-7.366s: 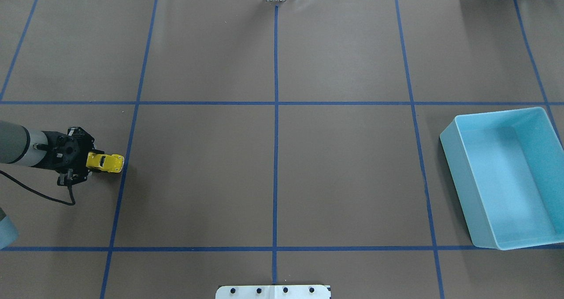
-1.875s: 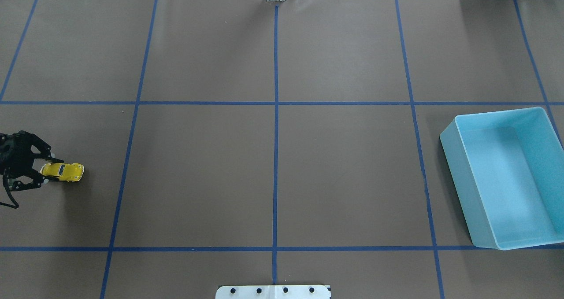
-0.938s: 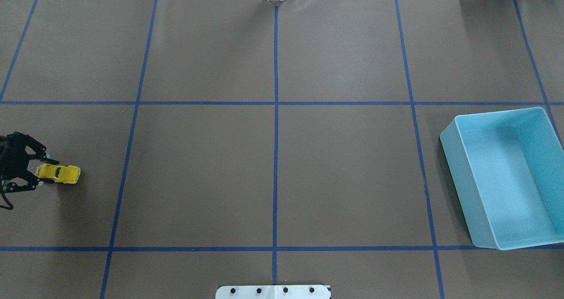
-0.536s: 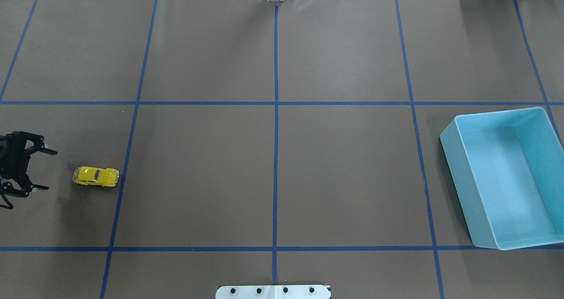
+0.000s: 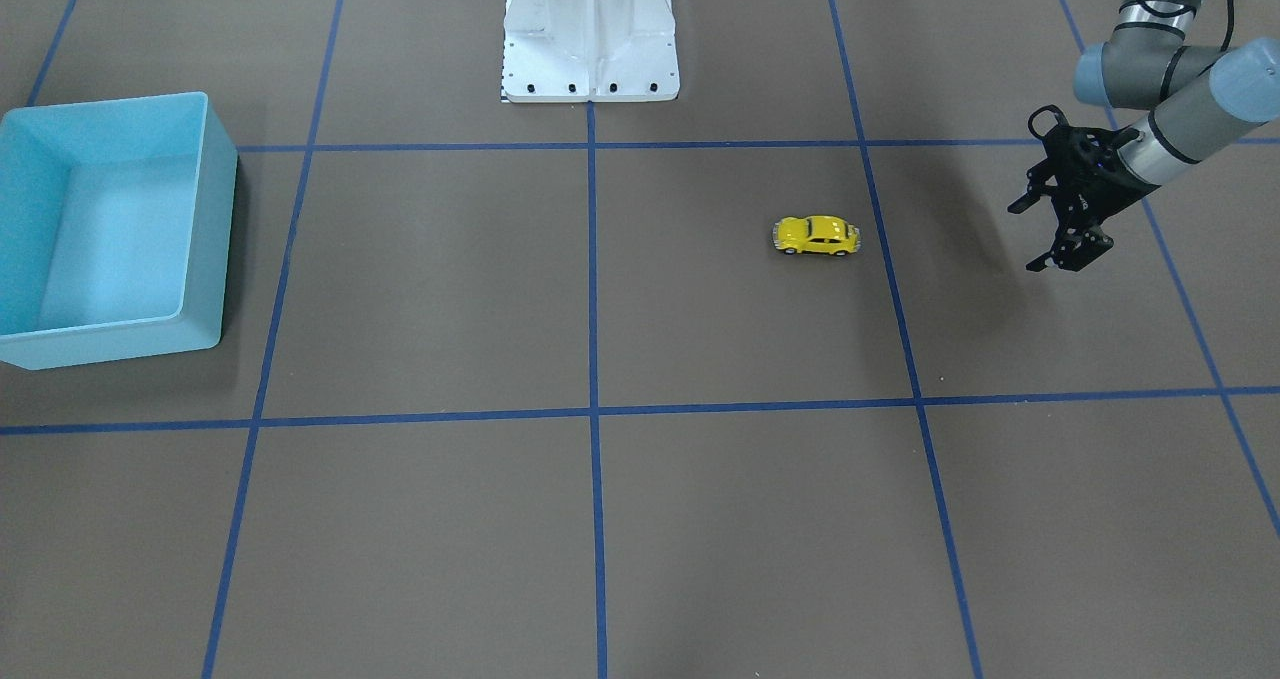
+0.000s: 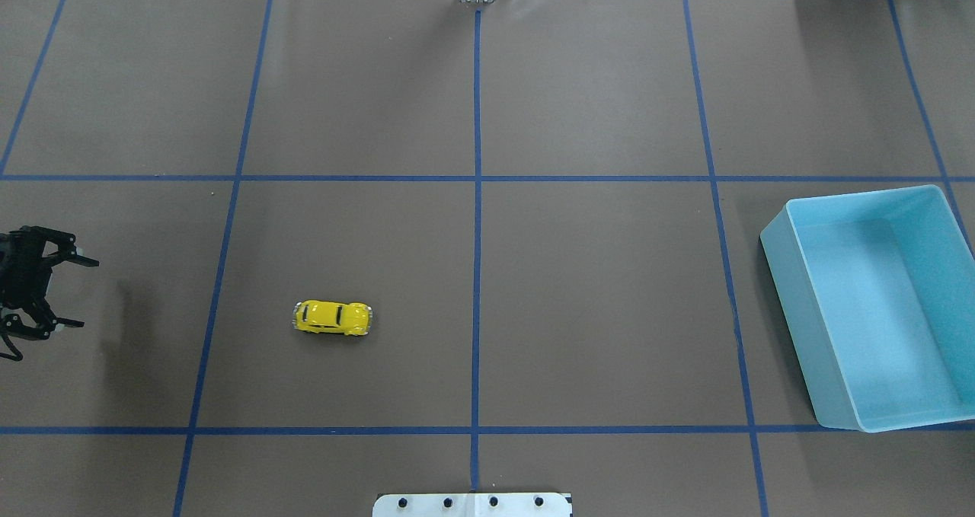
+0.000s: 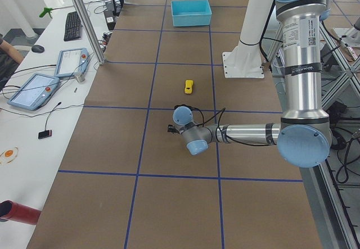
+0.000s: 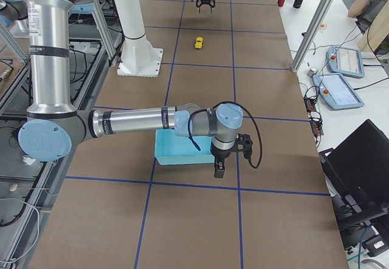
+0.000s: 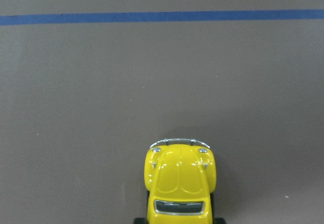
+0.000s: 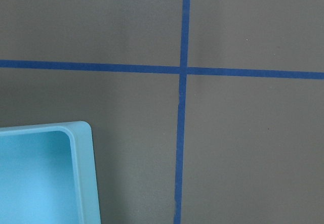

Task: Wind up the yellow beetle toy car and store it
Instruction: 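Release the car with the left gripper so it rolls forward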

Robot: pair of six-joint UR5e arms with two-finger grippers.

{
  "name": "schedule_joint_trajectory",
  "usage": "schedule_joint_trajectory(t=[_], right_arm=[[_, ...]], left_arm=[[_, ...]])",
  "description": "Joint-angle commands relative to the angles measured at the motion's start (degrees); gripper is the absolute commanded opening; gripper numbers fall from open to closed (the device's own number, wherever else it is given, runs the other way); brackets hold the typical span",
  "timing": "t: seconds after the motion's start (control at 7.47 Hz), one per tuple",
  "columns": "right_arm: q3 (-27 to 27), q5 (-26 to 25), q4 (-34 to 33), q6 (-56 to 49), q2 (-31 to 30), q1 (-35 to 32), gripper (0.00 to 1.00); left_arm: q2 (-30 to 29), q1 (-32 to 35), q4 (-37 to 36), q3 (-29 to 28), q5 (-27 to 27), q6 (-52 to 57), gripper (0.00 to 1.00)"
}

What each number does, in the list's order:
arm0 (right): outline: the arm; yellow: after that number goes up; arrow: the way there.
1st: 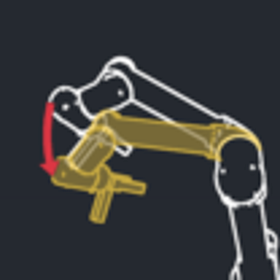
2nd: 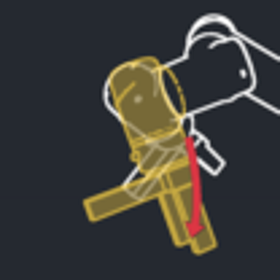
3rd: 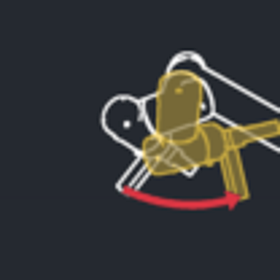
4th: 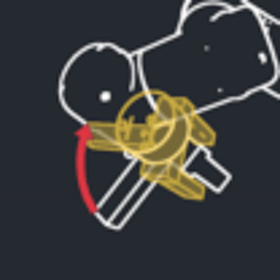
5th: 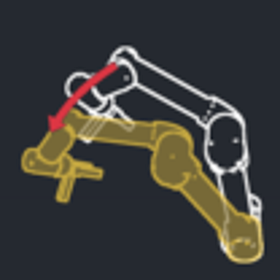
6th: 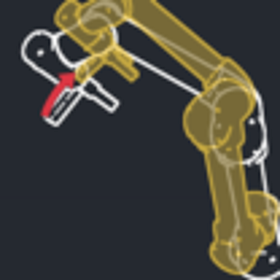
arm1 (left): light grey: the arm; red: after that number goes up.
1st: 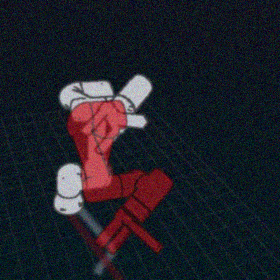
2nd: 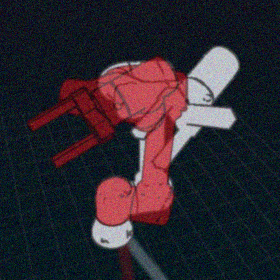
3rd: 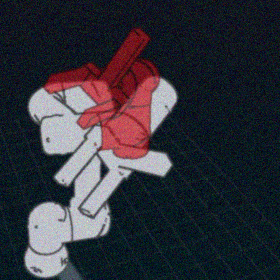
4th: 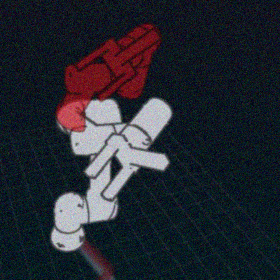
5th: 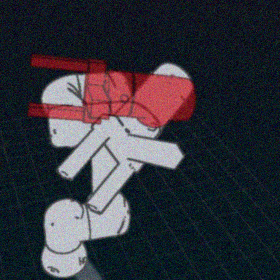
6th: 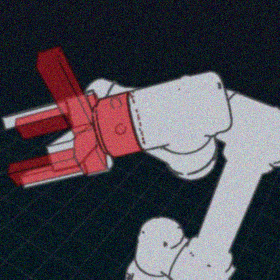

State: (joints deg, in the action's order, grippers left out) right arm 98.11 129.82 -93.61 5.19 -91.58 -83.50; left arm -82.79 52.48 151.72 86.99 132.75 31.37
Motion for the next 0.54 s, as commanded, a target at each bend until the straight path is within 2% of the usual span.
schedule_joint_trajectory(t=[0.0,0.4], right_arm=[[0.1,0.0,0.0,0.0,0.0,0.0,1.00],[0.6,0.1,0.0,0.1,0.8,0.0,1.00]], left_arm=[[0.0,0.3,-0.4,0.0,-0.1,-0.3,1.00],[0.4,1.0,-2.0,0.9,-0.3,-0.7,1.00]])
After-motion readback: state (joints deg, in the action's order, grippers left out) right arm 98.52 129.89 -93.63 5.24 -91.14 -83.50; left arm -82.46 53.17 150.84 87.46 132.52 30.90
